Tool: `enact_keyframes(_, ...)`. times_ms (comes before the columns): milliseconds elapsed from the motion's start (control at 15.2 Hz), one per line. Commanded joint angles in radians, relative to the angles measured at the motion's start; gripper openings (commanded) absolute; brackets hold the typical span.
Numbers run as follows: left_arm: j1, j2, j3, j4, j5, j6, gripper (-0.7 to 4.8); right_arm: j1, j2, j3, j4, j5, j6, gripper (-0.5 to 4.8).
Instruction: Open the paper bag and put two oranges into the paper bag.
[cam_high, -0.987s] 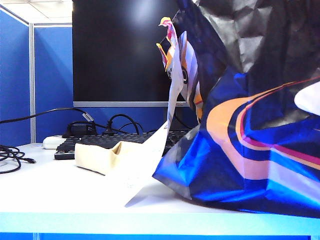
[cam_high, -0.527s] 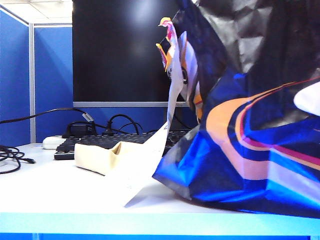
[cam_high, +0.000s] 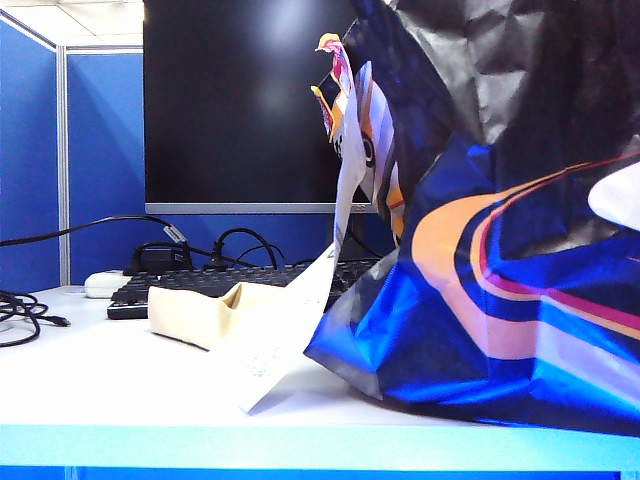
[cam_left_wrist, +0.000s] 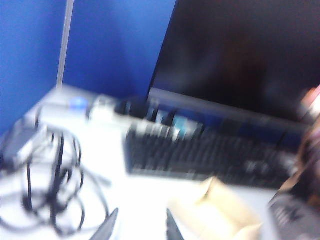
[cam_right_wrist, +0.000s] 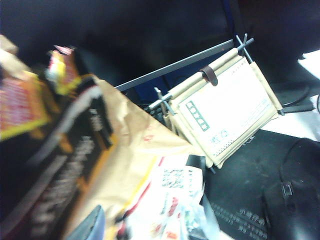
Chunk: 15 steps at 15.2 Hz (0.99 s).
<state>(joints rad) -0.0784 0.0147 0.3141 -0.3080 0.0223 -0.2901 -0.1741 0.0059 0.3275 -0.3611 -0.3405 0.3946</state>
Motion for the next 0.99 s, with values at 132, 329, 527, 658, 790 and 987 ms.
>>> enact_keyframes(132,0.001,0.0,-0.141,0.063,-0.024,0.032,1.1,0.002,0.001,-0.234,0.293,0.09,0.008,1.98)
enact_keyframes(329,0.001,0.0,-0.208,0.062,-0.095,0.075,1.07,0.002,0.005,-0.322,0.257,0.273,-0.051,2.02)
enact_keyframes(527,0.002,0.006,-0.285,0.068,-0.09,0.085,1.17,0.002,0.002,-0.322,0.25,0.283,-0.04,2.02)
enact_keyframes(658,0.001,0.01,-0.284,0.07,-0.086,0.083,1.17,0.003,-0.001,-0.322,0.251,0.254,-0.033,2.02)
enact_keyframes(790,0.0,0.01,-0.284,0.07,-0.024,0.047,1.18,0.003,-0.003,-0.322,0.255,0.253,-0.028,2.02)
enact_keyframes(987,0.0,0.01,-0.284,0.07,-0.025,0.047,1.18,0.002,-0.003,-0.322,0.255,0.253,-0.028,2.02)
